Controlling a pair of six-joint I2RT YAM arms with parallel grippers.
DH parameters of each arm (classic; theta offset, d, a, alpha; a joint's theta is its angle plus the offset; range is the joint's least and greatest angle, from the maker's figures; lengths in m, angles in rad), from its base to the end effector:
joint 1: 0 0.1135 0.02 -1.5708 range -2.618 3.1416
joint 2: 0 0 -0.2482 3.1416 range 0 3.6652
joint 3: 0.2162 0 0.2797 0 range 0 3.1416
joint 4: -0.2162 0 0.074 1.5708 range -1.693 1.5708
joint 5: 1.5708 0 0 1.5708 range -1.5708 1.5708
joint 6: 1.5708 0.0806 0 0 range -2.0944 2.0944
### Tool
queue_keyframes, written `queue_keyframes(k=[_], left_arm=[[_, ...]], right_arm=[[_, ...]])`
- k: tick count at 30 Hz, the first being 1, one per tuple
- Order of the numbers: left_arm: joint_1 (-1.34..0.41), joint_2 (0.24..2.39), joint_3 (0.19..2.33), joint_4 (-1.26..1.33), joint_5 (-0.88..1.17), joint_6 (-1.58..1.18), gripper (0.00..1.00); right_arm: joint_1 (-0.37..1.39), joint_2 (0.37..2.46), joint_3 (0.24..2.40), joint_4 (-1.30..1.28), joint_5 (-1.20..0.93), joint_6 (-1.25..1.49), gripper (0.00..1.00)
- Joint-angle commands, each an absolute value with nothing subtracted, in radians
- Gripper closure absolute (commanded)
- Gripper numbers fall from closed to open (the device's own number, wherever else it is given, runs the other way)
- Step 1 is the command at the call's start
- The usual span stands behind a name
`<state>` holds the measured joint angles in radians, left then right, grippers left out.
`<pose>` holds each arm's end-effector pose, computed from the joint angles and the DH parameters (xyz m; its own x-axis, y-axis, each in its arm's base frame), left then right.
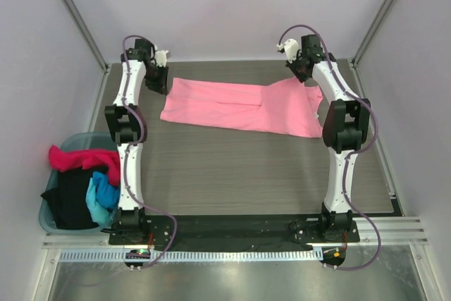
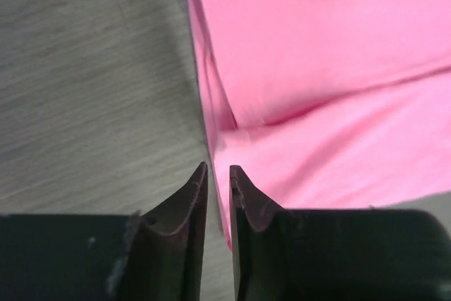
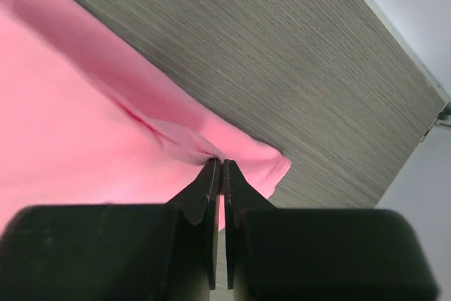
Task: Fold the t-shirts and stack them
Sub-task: Fold the tshirt
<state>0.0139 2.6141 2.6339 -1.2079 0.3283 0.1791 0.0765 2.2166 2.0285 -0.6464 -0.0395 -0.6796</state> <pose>0.5628 -0.0182 0.1644 -0.8936 0.1562 -0.4207 0.2708 0.9353 -0.2278 0.5509 0.0454 0.2051 -0.5100 -0.6689 -0.5407 -0.5443 0.7378 -0.3993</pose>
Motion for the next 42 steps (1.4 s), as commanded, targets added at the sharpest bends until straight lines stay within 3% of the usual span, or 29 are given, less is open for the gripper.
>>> queue_keyframes(k=[1,2,4,9,12,13,16,24,35,42], left_arm=[[-0.021,2.611,2.704,-1.126,0.221,0.146,0.75],[-0.023,2.603,2.707,-1.117,0.169,0.14,0.69],[-0.026,2.579,2.715,-1.112,0.127,0.137,0.68],[-0.025,2.429,2.649,-1.123,0.188,0.184,0.67],[-0.025,2.262,2.383,-1.031,0.218,0.241,0.67],[-0.025,2.222,2.197,-0.947,0.221,0.259,0.67],[-0.026,2.145,2.033,-0.905,0.249,0.287,0.67],[-0.029,2.213,2.029,-1.026,0.33,0.366,0.64],[-0.04,2.387,2.163,-1.18,0.233,0.342,0.62],[-0.041,2.396,2.137,-1.154,0.209,0.307,0.64]], right_arm=[[0.078,2.217,2.095,-0.571,0.029,-0.634,0.88],[0.081,2.206,2.095,-0.562,0.069,-0.629,0.81],[0.08,2.183,2.089,-0.538,0.098,-0.611,0.69],[0.08,2.021,1.973,-0.512,0.123,-0.578,0.6],[0.081,1.92,1.849,-0.535,0.121,-0.589,0.59],[0.08,1.89,1.768,-0.543,0.118,-0.597,0.59],[0.046,1.806,1.622,-0.577,0.072,-0.577,0.57],[-0.037,1.783,1.536,-0.782,-0.139,-0.488,0.51],[-0.037,1.747,1.52,-0.821,-0.183,-0.491,0.51],[-0.037,1.736,1.48,-0.818,-0.198,-0.492,0.51]])
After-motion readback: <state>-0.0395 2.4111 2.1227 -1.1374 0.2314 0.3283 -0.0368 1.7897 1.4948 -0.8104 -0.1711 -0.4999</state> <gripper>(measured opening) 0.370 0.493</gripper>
